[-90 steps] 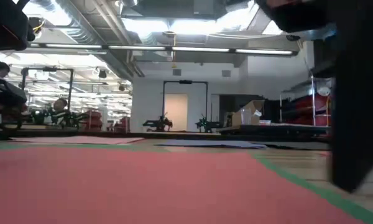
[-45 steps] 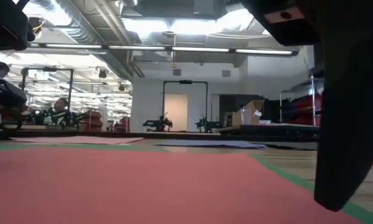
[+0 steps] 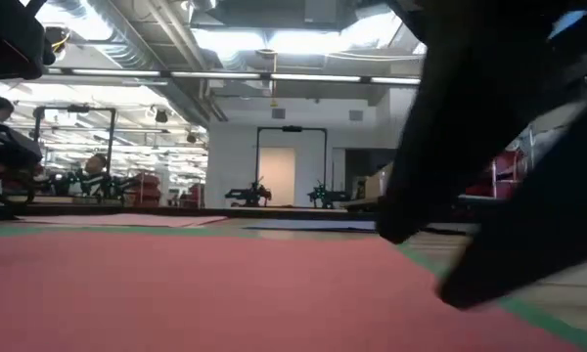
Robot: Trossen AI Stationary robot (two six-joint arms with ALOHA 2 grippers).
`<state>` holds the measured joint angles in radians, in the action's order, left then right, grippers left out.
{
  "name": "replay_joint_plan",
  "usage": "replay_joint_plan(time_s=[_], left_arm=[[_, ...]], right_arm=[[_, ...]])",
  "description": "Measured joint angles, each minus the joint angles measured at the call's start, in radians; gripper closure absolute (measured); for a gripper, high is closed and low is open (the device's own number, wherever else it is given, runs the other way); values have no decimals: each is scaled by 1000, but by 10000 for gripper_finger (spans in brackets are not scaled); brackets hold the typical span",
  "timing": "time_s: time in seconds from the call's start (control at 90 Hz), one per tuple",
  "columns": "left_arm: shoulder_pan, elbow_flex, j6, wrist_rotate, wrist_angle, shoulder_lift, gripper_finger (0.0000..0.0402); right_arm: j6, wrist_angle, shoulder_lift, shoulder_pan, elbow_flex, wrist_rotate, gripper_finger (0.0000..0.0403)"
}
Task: Organize paper
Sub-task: Stack the red paper on top of the other red paper on the table
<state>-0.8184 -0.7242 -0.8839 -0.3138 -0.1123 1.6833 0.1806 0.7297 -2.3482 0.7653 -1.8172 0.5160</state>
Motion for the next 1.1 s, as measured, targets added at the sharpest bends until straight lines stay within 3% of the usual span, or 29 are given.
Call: replay_joint_plan(time_s=[0.289, 1.1], left_arm=[[0, 0, -6, 0, 2, 0, 402], [0, 0, -7, 3, 3, 1, 402]], right_arm=[[18, 61, 0, 11, 0, -91, 302], [23, 170, 0, 18, -20, -133, 302]])
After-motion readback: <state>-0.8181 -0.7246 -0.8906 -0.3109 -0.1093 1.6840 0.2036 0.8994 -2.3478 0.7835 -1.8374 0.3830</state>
